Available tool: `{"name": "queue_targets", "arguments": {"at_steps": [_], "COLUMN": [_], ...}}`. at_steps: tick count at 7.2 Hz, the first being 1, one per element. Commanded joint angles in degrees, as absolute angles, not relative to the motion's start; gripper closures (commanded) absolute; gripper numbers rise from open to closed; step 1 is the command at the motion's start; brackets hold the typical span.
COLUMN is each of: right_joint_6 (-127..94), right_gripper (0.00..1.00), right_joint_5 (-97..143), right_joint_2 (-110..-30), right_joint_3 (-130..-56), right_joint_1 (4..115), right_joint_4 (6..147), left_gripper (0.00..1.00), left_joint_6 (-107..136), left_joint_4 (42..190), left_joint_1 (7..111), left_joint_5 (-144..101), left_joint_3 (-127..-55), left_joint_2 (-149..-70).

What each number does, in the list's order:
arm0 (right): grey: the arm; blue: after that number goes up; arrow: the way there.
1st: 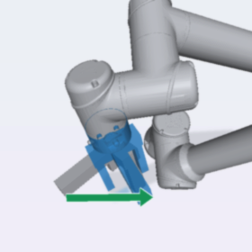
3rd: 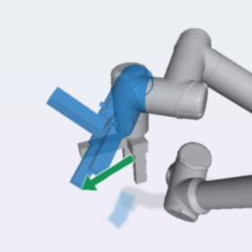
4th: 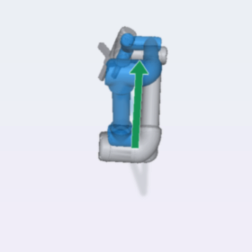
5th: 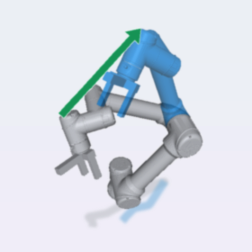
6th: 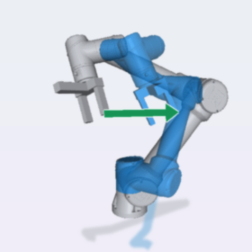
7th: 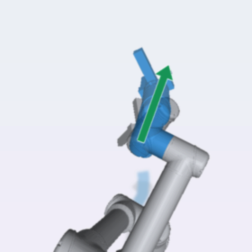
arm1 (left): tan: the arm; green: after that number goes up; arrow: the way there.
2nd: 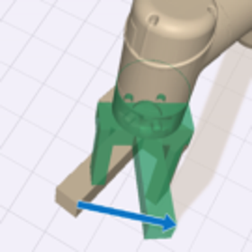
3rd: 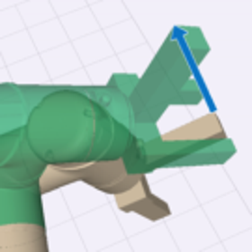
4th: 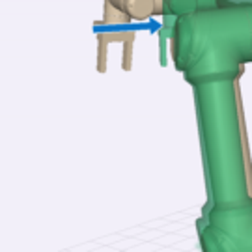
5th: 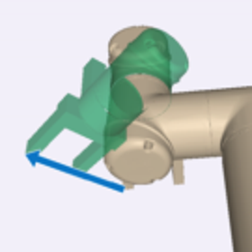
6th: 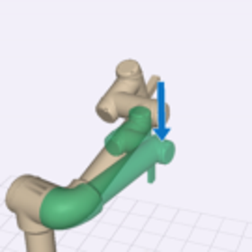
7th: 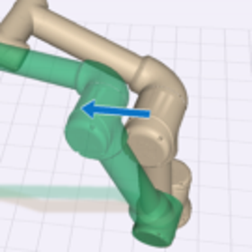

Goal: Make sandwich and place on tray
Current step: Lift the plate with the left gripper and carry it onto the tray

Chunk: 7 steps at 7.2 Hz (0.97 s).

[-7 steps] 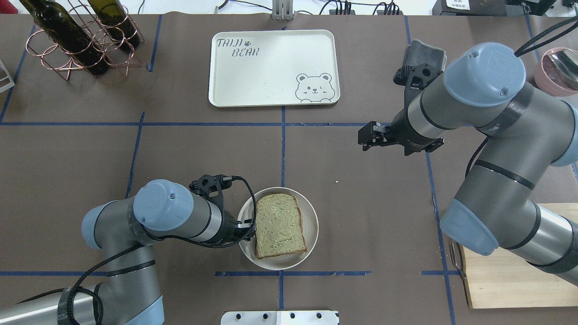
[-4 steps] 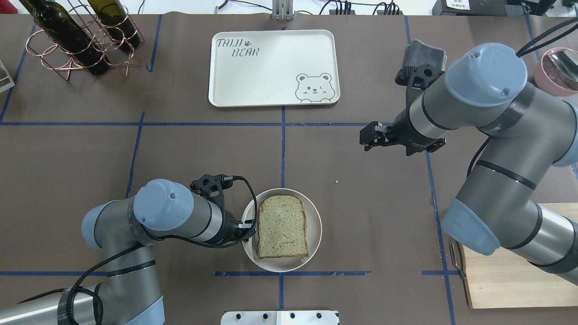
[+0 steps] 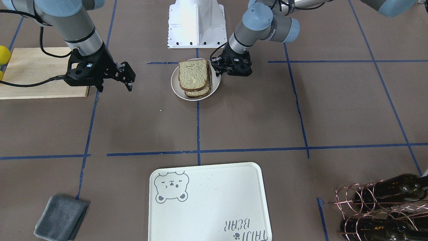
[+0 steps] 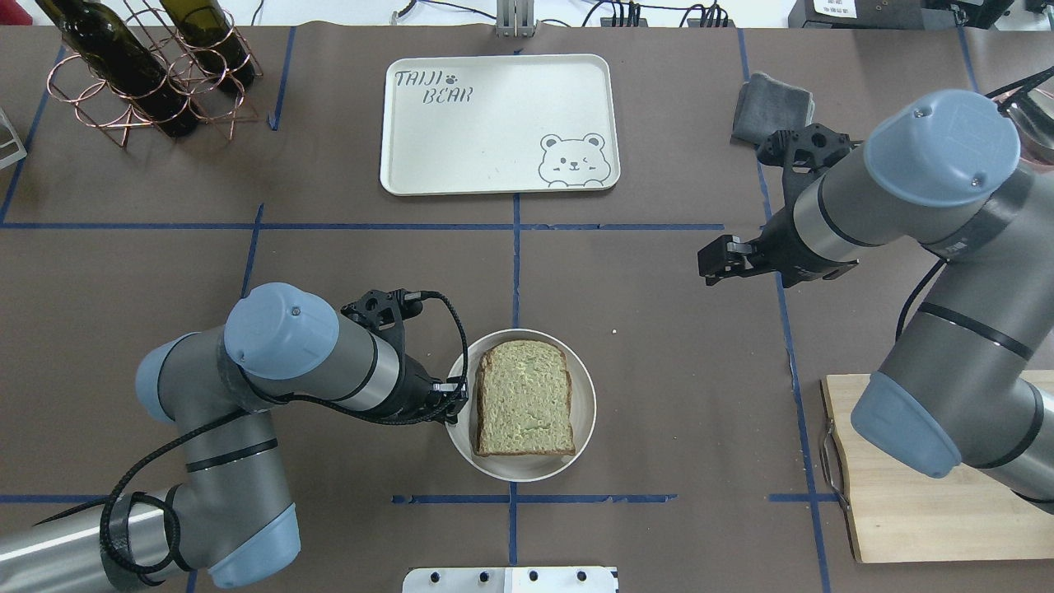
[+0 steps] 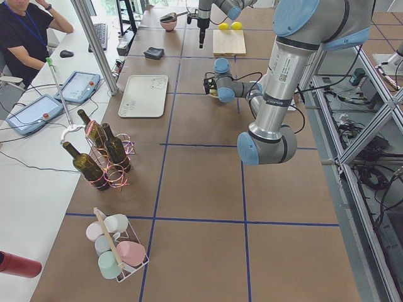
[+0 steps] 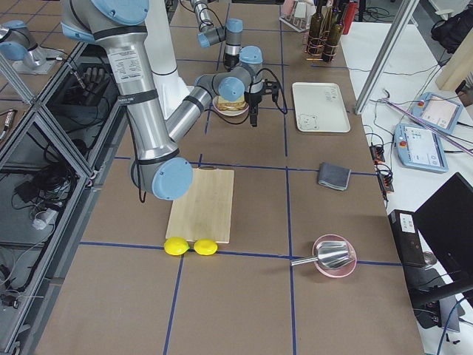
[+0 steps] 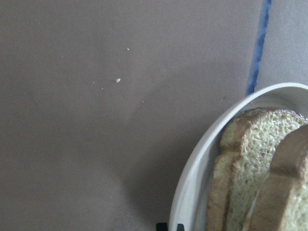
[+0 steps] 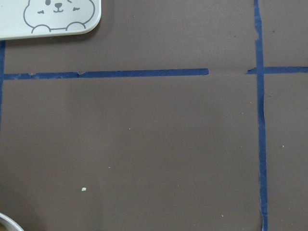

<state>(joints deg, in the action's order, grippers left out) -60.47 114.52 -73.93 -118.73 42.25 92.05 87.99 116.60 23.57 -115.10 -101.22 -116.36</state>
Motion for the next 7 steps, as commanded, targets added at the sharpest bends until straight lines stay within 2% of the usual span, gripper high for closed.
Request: {"name": "queue_targets", "arguments": {"at_steps": [1, 4, 7], "right_joint_6": [-56.4, -49.8, -38.4], "right_gripper": [0.0, 0.0, 0.0], "right_joint_5": [114.5, 116.2, 121.4], "right_joint_2": [-77.1, -81.5, -86.4], "right_joint_3": [-120.4, -122.0, -121.6], "right_joint_1": [43.3, 46.4, 54.2], "right_joint_4": [91.8, 91.5, 91.5], "left_gripper": [1.0, 1.0, 1.0], "left_joint_6": [88.2, 98.0, 116.5], "left_joint_4": [117.9, 120.3, 123.4], "left_joint_1": [26.1, 31.7, 35.0], "left_joint_5": [-116.4, -117.6, -116.9], "left_joint_3": [-101.1, -98.5, -88.2], "left_joint_2": [-117.8, -120.8, -129.0]}}
